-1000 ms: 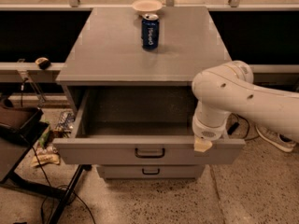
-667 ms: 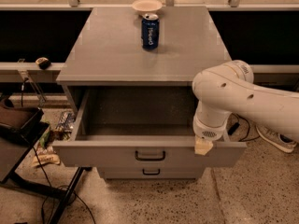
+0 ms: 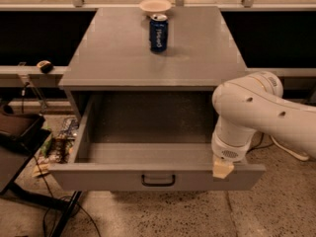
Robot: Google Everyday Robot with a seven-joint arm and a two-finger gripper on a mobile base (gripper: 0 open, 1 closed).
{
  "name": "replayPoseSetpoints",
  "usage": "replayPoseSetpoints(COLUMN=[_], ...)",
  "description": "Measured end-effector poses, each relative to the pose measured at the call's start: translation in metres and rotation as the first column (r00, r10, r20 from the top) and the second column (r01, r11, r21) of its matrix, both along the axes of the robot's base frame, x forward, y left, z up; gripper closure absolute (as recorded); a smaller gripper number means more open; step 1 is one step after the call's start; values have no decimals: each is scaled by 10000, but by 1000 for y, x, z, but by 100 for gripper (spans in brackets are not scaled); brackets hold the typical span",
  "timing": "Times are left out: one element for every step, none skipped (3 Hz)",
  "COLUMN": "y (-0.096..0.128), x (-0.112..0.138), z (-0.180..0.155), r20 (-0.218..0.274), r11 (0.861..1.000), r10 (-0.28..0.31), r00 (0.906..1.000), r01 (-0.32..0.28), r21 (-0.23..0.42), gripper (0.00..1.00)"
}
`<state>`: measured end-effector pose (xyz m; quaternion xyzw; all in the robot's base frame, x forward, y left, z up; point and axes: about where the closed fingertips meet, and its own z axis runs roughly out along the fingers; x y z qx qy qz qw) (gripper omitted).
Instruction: Open top drawer
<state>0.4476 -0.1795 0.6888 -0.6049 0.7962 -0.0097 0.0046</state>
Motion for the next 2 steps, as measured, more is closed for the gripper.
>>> replayPoseSetpoints(y=[-10, -13], x=[-17, -32], z=[3, 5], r20=[-104, -354], r11=[9998, 9997], r10=[-199, -228], r00=[9997, 9991], r01=[198, 223], r21=[-98, -138], gripper=[100, 100])
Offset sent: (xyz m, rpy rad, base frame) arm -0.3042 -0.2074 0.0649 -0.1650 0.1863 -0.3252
